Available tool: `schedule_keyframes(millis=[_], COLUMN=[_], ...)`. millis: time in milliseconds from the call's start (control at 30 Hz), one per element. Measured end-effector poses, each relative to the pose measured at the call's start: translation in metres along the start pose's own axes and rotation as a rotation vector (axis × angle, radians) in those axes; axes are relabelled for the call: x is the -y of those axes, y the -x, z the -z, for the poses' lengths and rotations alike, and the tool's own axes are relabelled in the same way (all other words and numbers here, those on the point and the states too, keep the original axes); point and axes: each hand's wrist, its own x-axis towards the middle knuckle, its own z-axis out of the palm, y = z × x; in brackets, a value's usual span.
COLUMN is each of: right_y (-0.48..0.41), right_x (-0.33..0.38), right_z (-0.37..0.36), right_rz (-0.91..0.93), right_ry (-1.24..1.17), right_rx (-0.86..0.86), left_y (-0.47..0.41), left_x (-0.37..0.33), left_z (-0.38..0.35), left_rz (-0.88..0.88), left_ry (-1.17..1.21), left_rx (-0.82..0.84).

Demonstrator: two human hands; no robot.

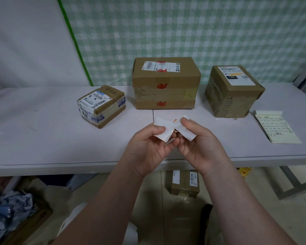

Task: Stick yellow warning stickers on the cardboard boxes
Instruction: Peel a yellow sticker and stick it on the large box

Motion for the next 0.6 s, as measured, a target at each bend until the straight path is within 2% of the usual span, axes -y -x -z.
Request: schedule_keyframes(millis=[133, 233, 300, 500, 600], right_y=[-0.008, -0.019, -0.026, -0.048, -0.057], right_x=[-0.004, -0.003, -0.004, -0.019, -0.021], right_z=[0.003, 0.016, 0.025, 0.028, 0.028], right_rz=[-0.055, -0.058, 0.015, 0.414, 0.456], right_ry=[-0.121, -0.204, 0.028, 1.018, 1.296], right_rx=[-0.043, -0.19, -0.289, -0.534, -0.473], left_y=[0.0, 0.001, 0.001, -0.003, -0.004], left_x=[-0.001, -0.005, -0.009, -0.011, -0.012], left_z=[0.0, 0.004, 0.007, 0.012, 0.015], left_rz=[0.002, -0.046, -0.075, -0.12, -0.13], left_ry=[0.042, 0.121, 0.104, -0.012, -0.039], left_rx=[-0.001, -0.069, -0.125, -0.211, -0.259])
